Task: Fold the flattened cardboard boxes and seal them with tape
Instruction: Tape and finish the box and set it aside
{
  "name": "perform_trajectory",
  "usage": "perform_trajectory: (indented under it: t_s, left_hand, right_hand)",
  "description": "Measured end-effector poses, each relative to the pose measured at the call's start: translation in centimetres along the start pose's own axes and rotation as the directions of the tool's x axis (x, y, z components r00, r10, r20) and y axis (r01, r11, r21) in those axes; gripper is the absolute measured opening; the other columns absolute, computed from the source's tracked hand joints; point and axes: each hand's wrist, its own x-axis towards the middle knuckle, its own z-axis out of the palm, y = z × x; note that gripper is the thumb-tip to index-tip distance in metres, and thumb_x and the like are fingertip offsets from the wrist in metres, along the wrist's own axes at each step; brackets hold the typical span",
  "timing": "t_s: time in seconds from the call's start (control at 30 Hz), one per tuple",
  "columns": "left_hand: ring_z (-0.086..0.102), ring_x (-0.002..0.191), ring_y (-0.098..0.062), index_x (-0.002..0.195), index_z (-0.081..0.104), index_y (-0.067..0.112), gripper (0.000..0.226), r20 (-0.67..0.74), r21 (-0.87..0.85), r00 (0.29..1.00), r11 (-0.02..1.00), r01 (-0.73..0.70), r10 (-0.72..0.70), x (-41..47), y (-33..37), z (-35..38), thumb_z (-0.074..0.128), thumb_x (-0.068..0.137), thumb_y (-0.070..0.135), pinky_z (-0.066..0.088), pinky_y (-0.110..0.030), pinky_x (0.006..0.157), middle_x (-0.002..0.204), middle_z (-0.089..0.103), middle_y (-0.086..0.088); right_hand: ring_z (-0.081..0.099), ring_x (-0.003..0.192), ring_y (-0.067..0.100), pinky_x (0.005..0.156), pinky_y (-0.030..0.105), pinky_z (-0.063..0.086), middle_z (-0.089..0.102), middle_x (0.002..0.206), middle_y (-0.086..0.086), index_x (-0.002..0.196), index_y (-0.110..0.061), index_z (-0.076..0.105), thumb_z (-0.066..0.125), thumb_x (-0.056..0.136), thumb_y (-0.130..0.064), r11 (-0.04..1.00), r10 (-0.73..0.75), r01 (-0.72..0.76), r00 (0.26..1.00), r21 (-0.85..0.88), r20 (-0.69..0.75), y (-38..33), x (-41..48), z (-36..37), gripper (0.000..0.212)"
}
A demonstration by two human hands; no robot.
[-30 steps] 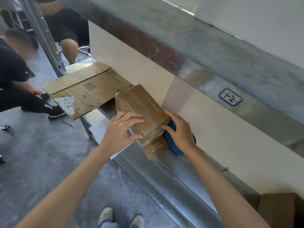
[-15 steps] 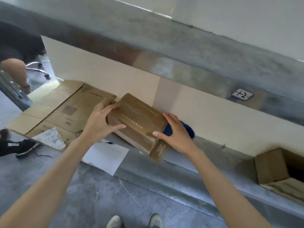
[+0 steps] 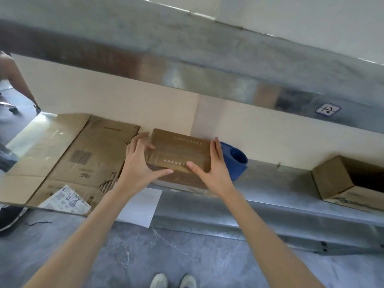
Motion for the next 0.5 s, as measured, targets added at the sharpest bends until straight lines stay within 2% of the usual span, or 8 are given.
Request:
perform_trajectory:
  t_s: [0.07, 0.1, 0.17, 0.27, 0.33, 0.43, 0.5]
  left_hand:
    - [0.022, 0.135, 0.017, 0.128, 0.040, 0.032, 0.092, 0.124, -0.062, 0.992, 0.998, 0.001, 0.007, 0.8, 0.0, -0.1, 0.087, 0.053, 0.059, 0.024, -0.008, 0.108, 0.159, 0.017, 0.020]
    - [0.019, 0.137, 0.019, 0.139, 0.035, 0.035, 0.104, 0.163, -0.079, 0.987, 0.997, 0.013, 0.000, 1.0, -0.1, 0.0, 0.084, 0.052, 0.062, 0.022, -0.013, 0.112, 0.161, 0.014, 0.023]
    - [0.020, 0.144, 0.009, 0.152, 0.027, 0.032, 0.118, 0.163, -0.085, 0.987, 0.996, 0.018, -0.004, 1.1, -0.5, 0.5, 0.082, 0.053, 0.063, 0.021, -0.023, 0.117, 0.162, 0.016, 0.023]
    - [0.021, 0.144, 0.009, 0.153, 0.031, 0.024, 0.117, 0.129, -0.085, 0.991, 0.996, -0.024, 0.035, 1.0, -1.0, 1.0, 0.081, 0.055, 0.064, 0.019, -0.010, 0.113, 0.160, 0.020, 0.022]
    - [0.022, 0.142, 0.012, 0.152, 0.034, 0.024, 0.114, 0.127, -0.084, 0.991, 0.996, -0.029, 0.040, 1.0, -1.1, 0.9, 0.081, 0.056, 0.064, 0.017, -0.001, 0.109, 0.159, 0.021, 0.023]
    - [0.021, 0.142, 0.012, 0.151, 0.035, 0.024, 0.113, 0.140, -0.090, 0.989, 0.995, -0.031, 0.043, 1.0, -1.1, 0.7, 0.081, 0.055, 0.064, 0.017, -0.001, 0.108, 0.159, 0.019, 0.024]
    - [0.021, 0.143, 0.010, 0.149, 0.038, 0.025, 0.111, 0.128, -0.099, 0.990, 0.994, -0.043, 0.055, 0.9, -1.3, 0.7, 0.083, 0.055, 0.062, 0.018, -0.004, 0.110, 0.160, 0.017, 0.024]
  right_hand:
    - [-0.003, 0.151, 0.004, 0.113, 0.016, 0.009, -0.011, 0.165, -0.014, 0.159, -0.021, -0.005, 0.046, 0.072, -0.084, 1.000, 0.001, -0.002, 1.000, -0.012, -0.008, 0.1, 0.2, 0.3, 0.119]
    - [-0.002, 0.151, 0.005, 0.113, 0.017, 0.011, -0.010, 0.165, -0.014, 0.159, -0.022, -0.005, 0.044, 0.072, -0.086, 1.000, -0.002, 0.002, 1.000, -0.029, -0.008, 0.2, 0.4, 0.5, 0.118]
    - [0.000, 0.151, 0.006, 0.114, 0.022, 0.016, -0.007, 0.165, -0.016, 0.159, -0.024, -0.002, 0.042, 0.072, -0.088, 0.999, -0.011, 0.010, 1.000, -0.046, -0.020, 0.4, 0.5, 0.9, 0.116]
    - [0.004, 0.151, 0.006, 0.112, 0.019, 0.017, -0.001, 0.164, -0.018, 0.159, -0.026, 0.003, 0.040, 0.069, -0.092, 0.999, -0.005, 0.003, 0.999, -0.040, -0.049, 0.4, 0.5, 1.2, 0.117]
    - [0.004, 0.149, 0.000, 0.110, 0.012, 0.013, 0.001, 0.163, -0.019, 0.159, -0.027, 0.005, 0.040, 0.065, -0.096, 1.000, -0.007, 0.006, 0.999, -0.026, -0.042, 0.5, 0.5, 1.1, 0.122]
    - [-0.008, 0.140, -0.018, 0.100, -0.005, 0.004, -0.008, 0.162, -0.024, 0.159, -0.029, 0.006, 0.052, 0.054, -0.096, 0.999, -0.043, 0.043, 0.999, 0.015, 0.025, 0.9, 0.5, 0.2, 0.133]
    - [-0.009, 0.140, -0.019, 0.100, -0.006, 0.004, -0.009, 0.162, -0.025, 0.159, -0.029, 0.011, 0.063, 0.051, -0.089, 0.996, -0.083, 0.082, 0.996, 0.032, 0.039, 1.3, 0.3, -0.1, 0.134]
